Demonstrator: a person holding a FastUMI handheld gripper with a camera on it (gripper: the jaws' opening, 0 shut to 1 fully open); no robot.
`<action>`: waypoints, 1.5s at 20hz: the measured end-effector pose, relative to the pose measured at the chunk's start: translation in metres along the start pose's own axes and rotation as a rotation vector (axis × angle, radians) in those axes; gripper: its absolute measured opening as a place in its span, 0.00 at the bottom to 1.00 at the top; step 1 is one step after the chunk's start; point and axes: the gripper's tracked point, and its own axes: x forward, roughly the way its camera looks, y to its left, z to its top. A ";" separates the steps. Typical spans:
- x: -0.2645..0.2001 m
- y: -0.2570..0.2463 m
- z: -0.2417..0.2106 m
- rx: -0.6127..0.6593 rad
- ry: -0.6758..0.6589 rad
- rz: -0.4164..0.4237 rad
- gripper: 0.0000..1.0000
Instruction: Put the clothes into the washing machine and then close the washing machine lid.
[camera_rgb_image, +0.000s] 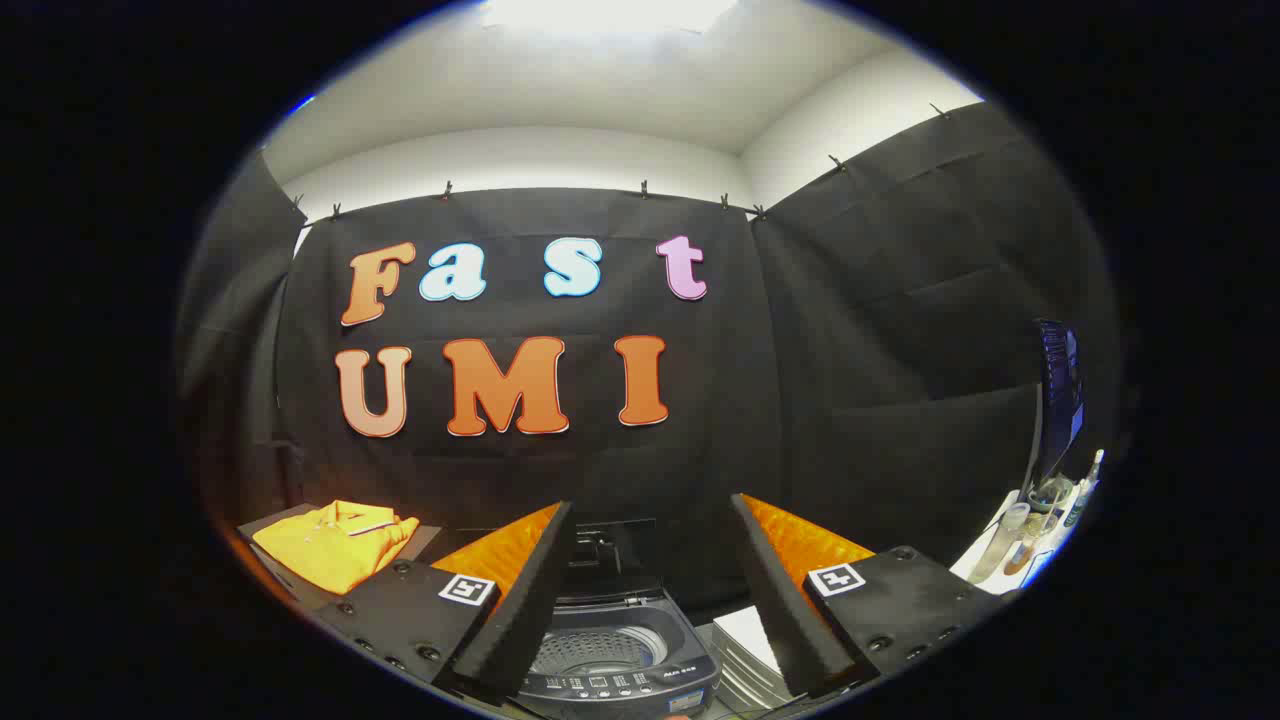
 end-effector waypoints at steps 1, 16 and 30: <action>-0.001 0.002 0.001 0.002 -0.004 0.003 0.98; -0.010 0.010 0.001 0.004 0.005 0.004 0.98; 0.011 0.097 0.010 -0.006 0.074 0.174 0.98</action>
